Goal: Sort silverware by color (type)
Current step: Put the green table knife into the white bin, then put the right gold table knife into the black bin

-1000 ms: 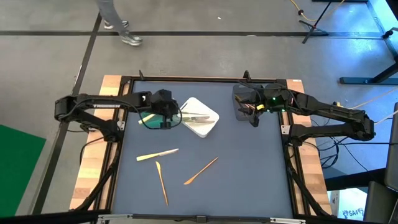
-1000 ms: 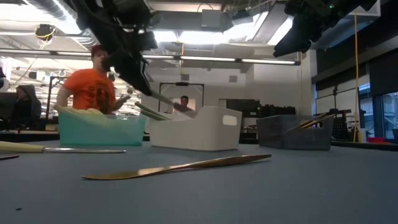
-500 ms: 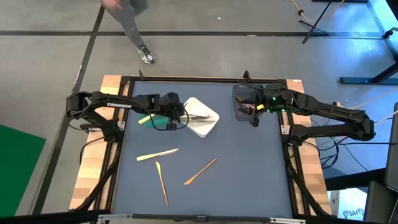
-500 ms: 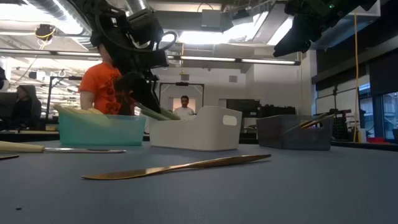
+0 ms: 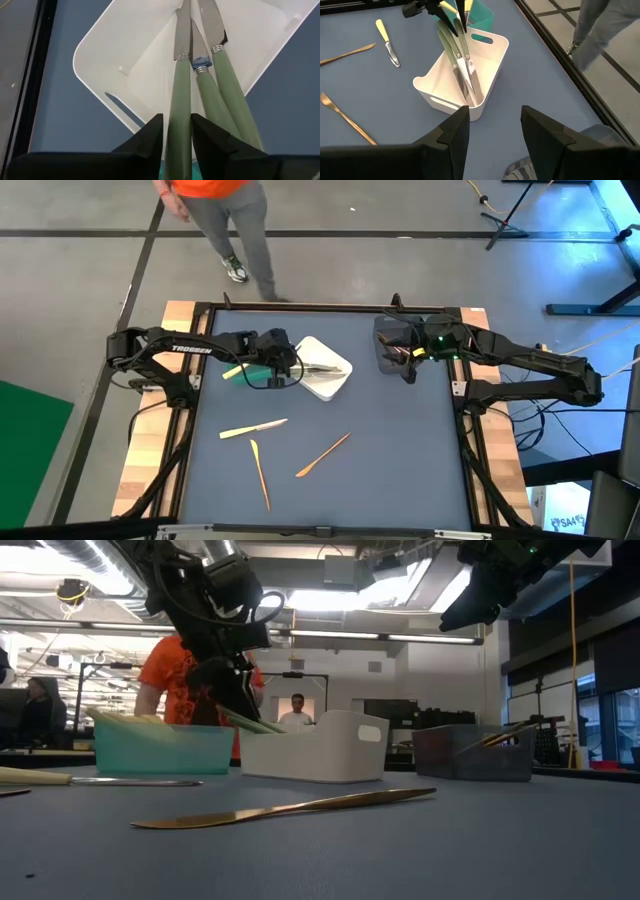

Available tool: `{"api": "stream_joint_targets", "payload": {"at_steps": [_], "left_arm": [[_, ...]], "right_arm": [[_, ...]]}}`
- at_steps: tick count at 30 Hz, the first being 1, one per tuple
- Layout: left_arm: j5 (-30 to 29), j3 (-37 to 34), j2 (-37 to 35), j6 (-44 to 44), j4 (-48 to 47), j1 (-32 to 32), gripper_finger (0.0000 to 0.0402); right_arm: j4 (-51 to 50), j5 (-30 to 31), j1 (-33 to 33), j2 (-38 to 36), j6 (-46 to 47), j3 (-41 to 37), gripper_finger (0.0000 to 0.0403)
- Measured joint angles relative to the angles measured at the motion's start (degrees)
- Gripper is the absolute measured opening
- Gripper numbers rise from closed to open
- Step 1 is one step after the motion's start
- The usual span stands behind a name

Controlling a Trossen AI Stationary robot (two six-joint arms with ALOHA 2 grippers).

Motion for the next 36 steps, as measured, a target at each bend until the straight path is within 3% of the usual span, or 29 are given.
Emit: {"api": "stream_joint_targets", "payload": {"at_steps": [8, 19, 26, 32, 36], "left_arm": [[-0.8, 0.0, -0.1, 0.1, 0.0, 0.0, 0.0111], [-1.0, 5.4, -0.2, 0.1, -1.7, -0.7, 0.0112], [-0.9, 10.1, -0.3, 0.1, -7.7, -2.6, 0.0112], [-0.7, 12.4, -6.5, -0.7, -11.1, -5.4, 0.0112], [-1.8, 12.4, -13.4, -6.3, -14.1, -7.2, 0.0112]], "right_arm": [[0.0, -3.4, 0.0, 0.5, 0.0, 0.0, 0.0167], [0.6, -17.1, 0.0, 7.9, 0.3, 0.0, 0.0167], [8.9, -21.1, 0.8, 12.8, 2.3, 0.0, 0.0167], [17.3, -21.2, 6.8, 16.1, 1.6, 0.0, 0.0167], [21.3, -20.6, 11.5, 18.2, 1.6, 0.0, 0.0167]]}}
